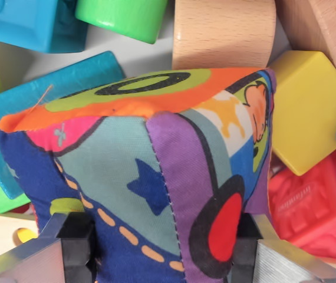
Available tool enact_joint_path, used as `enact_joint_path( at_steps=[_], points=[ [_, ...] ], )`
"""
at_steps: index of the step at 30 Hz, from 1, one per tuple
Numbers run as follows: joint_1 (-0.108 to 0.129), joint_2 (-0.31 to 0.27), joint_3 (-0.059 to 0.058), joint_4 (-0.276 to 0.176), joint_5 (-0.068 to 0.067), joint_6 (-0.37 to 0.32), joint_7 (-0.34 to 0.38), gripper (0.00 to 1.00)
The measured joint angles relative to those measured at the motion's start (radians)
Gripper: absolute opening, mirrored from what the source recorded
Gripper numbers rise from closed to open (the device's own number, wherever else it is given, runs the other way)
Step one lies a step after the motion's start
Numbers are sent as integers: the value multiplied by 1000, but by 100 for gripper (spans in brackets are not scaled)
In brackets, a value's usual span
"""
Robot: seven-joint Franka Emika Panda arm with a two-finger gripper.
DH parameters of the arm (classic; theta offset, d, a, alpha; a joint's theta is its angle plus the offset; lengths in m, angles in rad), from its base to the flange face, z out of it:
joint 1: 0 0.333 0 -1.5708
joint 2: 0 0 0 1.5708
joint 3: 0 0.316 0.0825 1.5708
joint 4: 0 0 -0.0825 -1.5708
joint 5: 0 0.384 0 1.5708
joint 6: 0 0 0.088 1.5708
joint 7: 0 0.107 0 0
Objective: Pick an object from the bin
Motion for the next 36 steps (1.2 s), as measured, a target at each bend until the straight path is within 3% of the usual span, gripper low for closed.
enact_joint_path(
  at_steps=[13,36],
  points=[
    [0,-31,0,-1,1,-28,-1,0],
    [0,-192,1,5,9,-194,-6,0]
  ],
)
